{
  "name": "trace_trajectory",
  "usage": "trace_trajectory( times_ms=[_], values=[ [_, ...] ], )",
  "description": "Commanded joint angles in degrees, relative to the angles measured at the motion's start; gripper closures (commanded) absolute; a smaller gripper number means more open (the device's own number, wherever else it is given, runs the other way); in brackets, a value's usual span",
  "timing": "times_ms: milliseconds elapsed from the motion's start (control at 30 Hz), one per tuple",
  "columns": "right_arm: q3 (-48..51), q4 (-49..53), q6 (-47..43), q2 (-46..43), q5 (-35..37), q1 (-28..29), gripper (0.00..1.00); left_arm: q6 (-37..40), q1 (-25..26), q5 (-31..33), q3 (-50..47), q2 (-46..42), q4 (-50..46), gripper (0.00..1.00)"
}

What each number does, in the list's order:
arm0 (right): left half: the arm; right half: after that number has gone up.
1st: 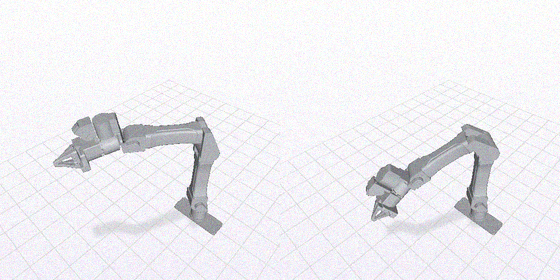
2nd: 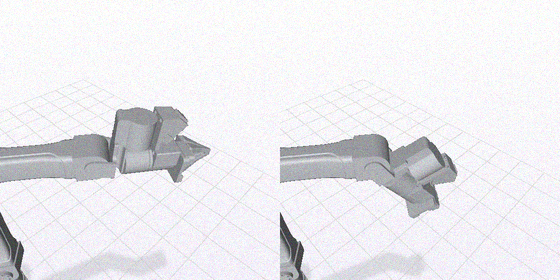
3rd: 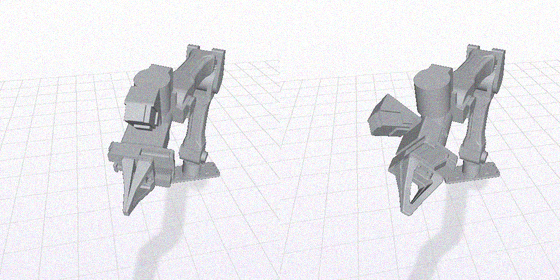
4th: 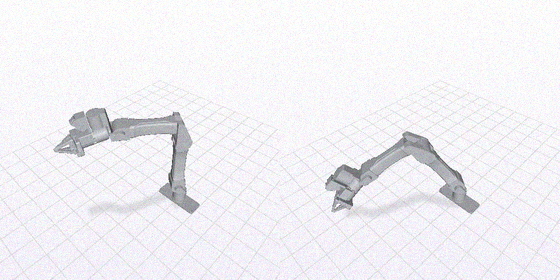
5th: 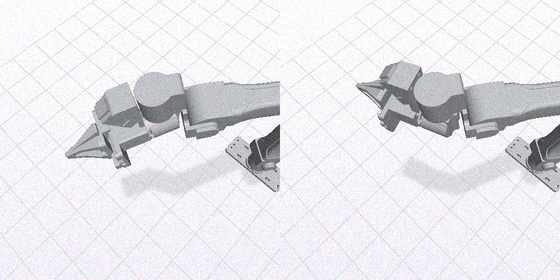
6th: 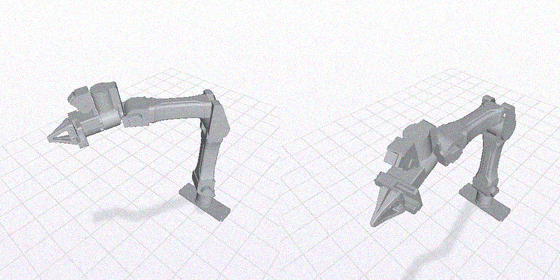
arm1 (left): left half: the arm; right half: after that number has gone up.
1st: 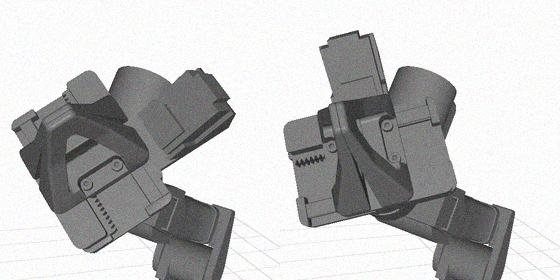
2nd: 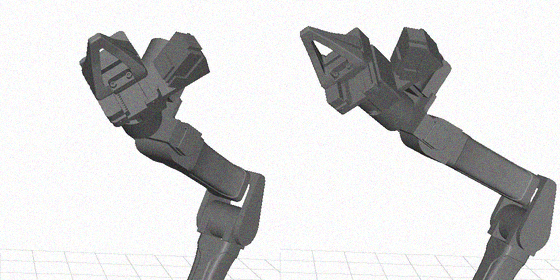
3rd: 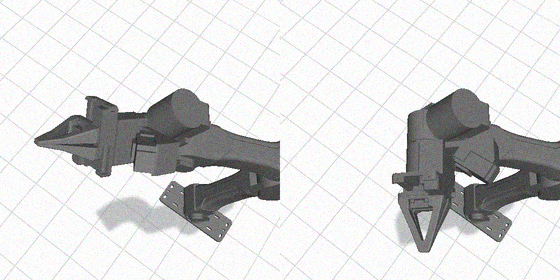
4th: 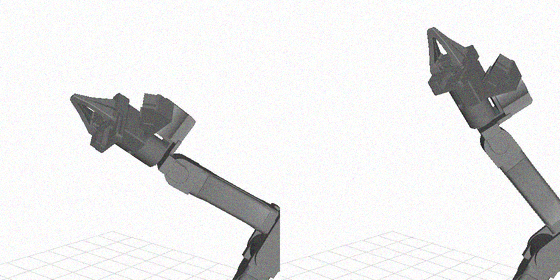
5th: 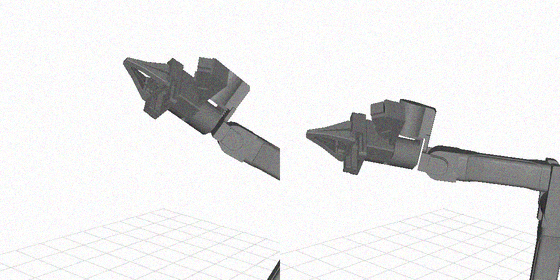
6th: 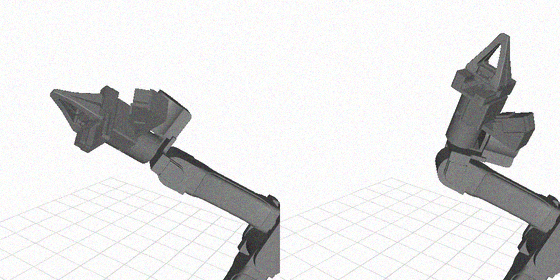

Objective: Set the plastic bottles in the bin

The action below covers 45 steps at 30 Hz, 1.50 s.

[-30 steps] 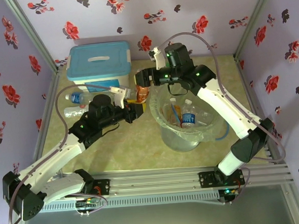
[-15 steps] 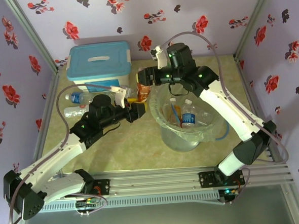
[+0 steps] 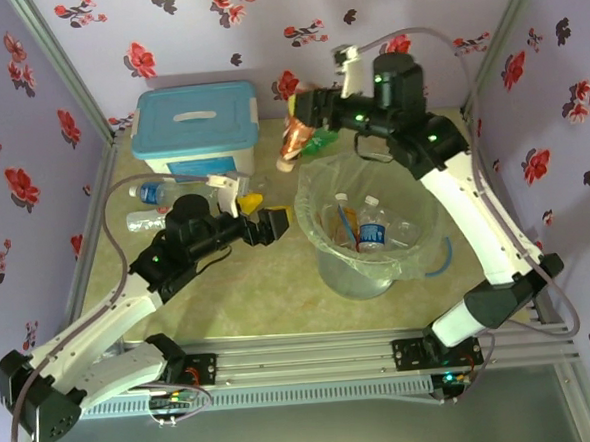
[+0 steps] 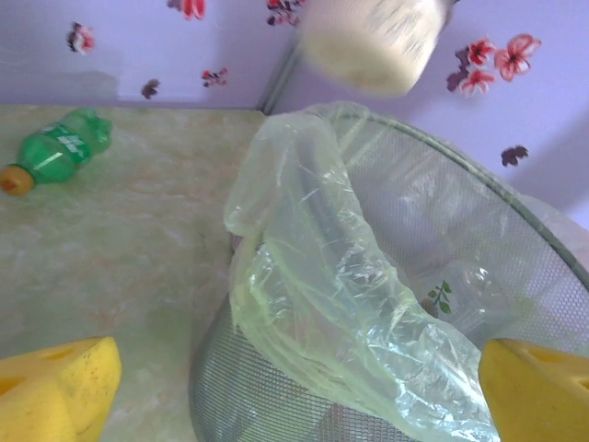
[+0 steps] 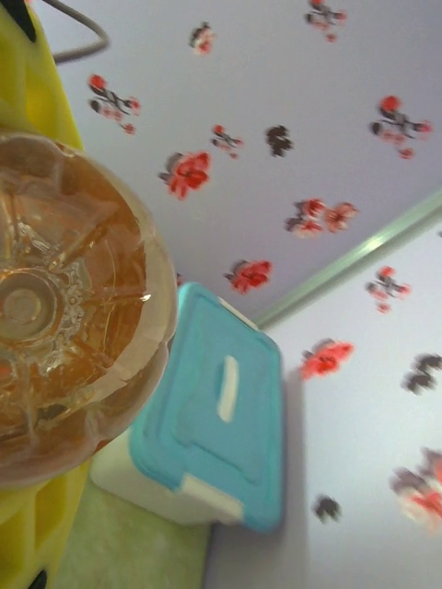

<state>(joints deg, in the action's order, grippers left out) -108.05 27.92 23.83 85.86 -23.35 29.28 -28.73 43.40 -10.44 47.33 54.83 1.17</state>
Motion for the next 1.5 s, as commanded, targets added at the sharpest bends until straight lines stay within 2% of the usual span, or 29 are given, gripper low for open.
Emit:
trace_trajectory(
  times_ms=[0, 167, 333, 567, 667, 733, 900, 1100, 1433, 1467],
  values=[
    [-1.87, 1.68, -0.62, -4.1, 0.68, -4.31, 0.61, -4.1, 0.07, 6.34, -1.09, -2.51, -1.14, 0.0],
    [0.58, 16.26, -9.76, -11.96, 8.1, -6.07, 0.62, -9.85, -0.11, 5.08, 2.0, 1.52, -0.6, 0.02],
    [8.42, 25.41, -12.91, -19.4, 9.93, -5.62, 0.67, -8.77, 0.1, 3.88, 6.59, 7.19, 3.07, 0.02],
    [18.37, 34.47, -14.91, -23.41, 17.46, 1.35, 0.67, -8.31, 0.34, 1.3, 10.58, 15.36, 3.15, 0.02],
    [18.96, 39.4, -13.02, -23.38, 23.27, 3.42, 0.67, -6.47, 0.2, 3.45, 10.42, 15.73, 2.76, 0.02],
    [19.54, 42.61, -12.31, -23.36, 24.58, 3.86, 0.67, -5.7, 0.07, 4.45, 10.49, 16.59, 2.31, 0.02],
    [27.75, 38.32, -8.82, -27.45, 19.45, 4.03, 0.68, -7.7, -0.14, 4.22, 11.38, 19.77, 2.4, 0.04],
    [39.03, 31.36, -6.14, -31.33, 15.45, 4.27, 0.67, -8.18, -0.15, 4.9, 10.24, 19.45, 3.5, 0.05],
    [48.14, 23.56, -5.46, -36.96, 13.55, 4.91, 0.66, -9.55, -0.13, 4.99, 8.92, 20.14, 5.57, 0.05],
    [48.56, 23.39, -5.53, -36.88, 12.91, 4.98, 0.61, -9.58, -0.17, 4.99, 8.79, 20.28, 5.77, 0.05]
  ],
)
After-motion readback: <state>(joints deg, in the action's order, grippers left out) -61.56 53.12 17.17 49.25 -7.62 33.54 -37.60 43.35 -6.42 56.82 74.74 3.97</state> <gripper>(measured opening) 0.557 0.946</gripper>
